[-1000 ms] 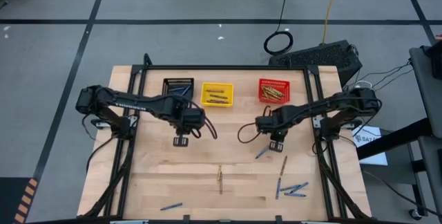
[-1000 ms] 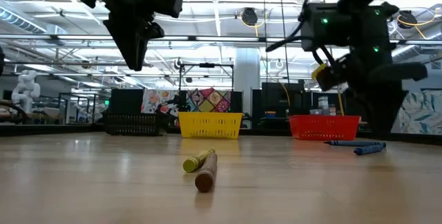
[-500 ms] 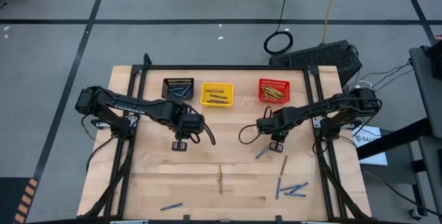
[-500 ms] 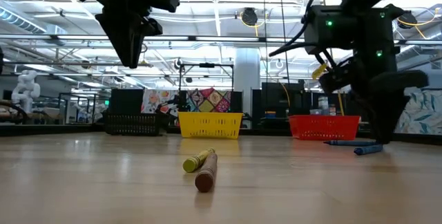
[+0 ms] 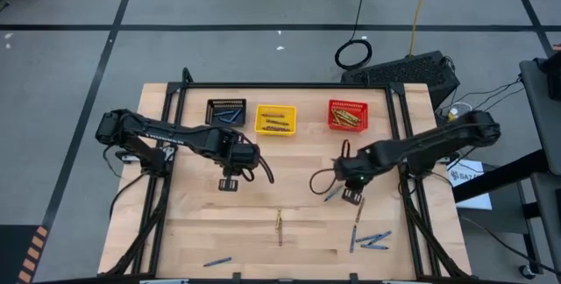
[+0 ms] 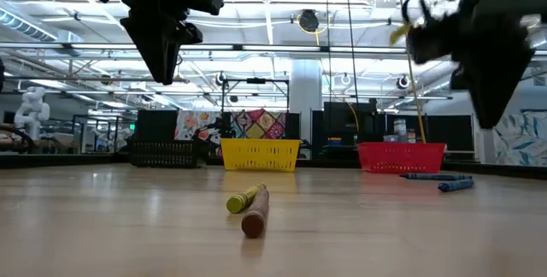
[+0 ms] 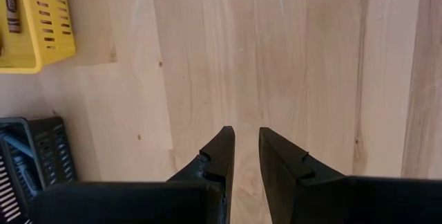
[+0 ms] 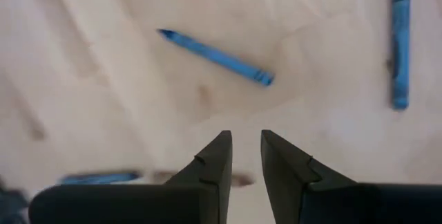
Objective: Sort crayons
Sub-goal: Put the blue crayon into the black bin
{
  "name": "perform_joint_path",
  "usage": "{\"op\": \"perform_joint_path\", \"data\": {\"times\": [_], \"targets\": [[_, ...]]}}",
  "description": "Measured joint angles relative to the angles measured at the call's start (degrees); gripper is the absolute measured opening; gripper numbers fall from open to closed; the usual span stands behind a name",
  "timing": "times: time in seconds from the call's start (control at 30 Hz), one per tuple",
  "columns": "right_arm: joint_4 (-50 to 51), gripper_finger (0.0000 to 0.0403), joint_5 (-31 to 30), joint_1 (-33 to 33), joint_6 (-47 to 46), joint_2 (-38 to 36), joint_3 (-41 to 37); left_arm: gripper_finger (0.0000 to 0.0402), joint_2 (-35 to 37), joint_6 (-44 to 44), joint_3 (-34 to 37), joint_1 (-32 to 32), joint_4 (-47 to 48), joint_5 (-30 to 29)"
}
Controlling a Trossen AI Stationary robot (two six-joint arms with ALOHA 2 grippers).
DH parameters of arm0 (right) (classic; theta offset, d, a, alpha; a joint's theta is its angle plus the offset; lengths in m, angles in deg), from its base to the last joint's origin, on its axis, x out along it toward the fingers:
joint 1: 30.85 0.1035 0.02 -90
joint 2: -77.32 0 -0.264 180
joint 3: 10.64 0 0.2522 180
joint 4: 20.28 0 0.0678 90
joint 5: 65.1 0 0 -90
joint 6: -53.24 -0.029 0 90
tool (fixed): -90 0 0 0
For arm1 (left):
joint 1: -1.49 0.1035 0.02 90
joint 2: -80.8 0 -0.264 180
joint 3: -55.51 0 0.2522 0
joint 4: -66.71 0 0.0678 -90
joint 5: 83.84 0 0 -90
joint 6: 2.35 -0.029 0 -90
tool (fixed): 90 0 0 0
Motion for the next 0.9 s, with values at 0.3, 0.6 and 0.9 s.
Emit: {"op": "perform_joint_path", "data": {"times": [0.3,0.6,0.9], "targets": [[-1.8,0.0068,-0.8,11.6,-13.7,-1.4,0.2,0.0061,0.0,0.3,0.0,0.0,0.0,0.0],[-3.2,0.0118,-1.2,19.3,-20.0,-0.6,0.2,0.0061,0.0,2.3,0.0,0.0,-2.6,-0.1],[-5.1,0.0139,-2.7,34.8,-36.2,-0.6,0.2,0.0061,0.0,9.9,0.0,-0.1,-4.4,-0.5]]}}
